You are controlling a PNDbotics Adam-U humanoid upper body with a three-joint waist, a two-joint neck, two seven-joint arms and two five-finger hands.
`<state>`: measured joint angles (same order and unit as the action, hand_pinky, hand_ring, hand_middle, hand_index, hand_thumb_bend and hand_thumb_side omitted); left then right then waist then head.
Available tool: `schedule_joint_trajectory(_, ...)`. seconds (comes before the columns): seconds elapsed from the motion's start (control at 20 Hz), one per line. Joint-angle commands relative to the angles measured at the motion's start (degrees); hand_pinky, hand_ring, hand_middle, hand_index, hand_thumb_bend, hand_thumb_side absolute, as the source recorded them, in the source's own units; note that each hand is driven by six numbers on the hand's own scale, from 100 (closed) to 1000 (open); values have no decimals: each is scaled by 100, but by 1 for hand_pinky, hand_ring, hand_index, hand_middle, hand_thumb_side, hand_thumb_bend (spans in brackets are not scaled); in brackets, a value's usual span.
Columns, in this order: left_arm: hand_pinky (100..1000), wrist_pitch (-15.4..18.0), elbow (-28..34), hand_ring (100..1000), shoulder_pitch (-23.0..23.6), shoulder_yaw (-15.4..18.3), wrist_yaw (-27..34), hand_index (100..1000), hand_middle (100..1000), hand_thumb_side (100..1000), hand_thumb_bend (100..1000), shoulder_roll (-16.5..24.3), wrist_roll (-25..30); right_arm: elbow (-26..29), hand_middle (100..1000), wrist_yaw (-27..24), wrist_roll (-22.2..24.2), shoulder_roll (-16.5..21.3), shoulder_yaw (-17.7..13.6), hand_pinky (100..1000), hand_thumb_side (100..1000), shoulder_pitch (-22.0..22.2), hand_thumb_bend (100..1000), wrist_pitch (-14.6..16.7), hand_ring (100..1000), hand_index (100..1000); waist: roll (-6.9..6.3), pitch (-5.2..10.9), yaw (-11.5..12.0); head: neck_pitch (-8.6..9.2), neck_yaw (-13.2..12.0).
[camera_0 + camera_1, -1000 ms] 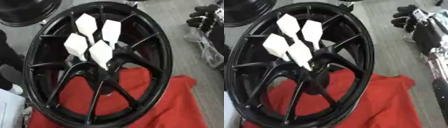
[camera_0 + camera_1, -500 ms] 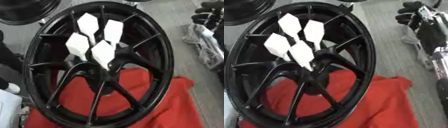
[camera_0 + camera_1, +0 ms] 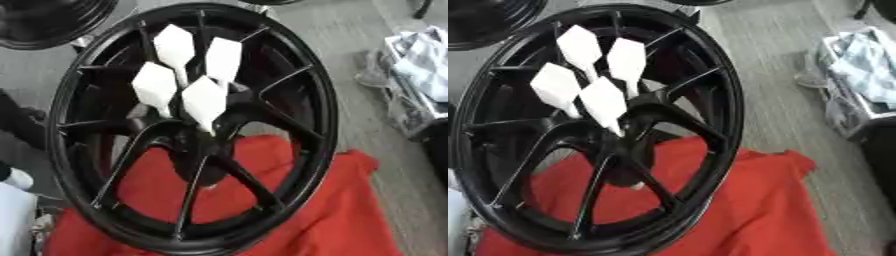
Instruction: Pull the pin out of the wheel hub.
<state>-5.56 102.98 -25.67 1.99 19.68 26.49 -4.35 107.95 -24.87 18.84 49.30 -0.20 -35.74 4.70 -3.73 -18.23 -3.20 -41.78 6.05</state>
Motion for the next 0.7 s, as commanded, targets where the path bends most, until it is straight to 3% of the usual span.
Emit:
schedule_joint_trajectory(0.05,838,31,30,759,34,130,-61,862,699,810,176,249,-82,165,763,151,287,474,323,845,376,-458,100,143,797,840,49,209,-26,-80,-44)
schedule_joint_trajectory(0.35,837,91,-37,759,217,235,-110,860,696,805,175,417,-220,-22,759,717,972,449,1194,843,300,-1689,100,607,795,840,123,294,-130,-197,-101)
schedule_joint_trajectory(0.55,837,179,-72,760,311,334,-75,859,698,789,186,462,-434,-367,755,1203,1353,124,1758,836,322,-2385,100,786,791,839,156,346,-197,-232,-132)
schedule_joint_trajectory(0.7,837,284,-81,761,388,435,-19,853,697,773,188,489,-691,-646,749,1651,1579,-159,2115,833,370,-2670,100,791,784,837,178,372,-246,-234,-180)
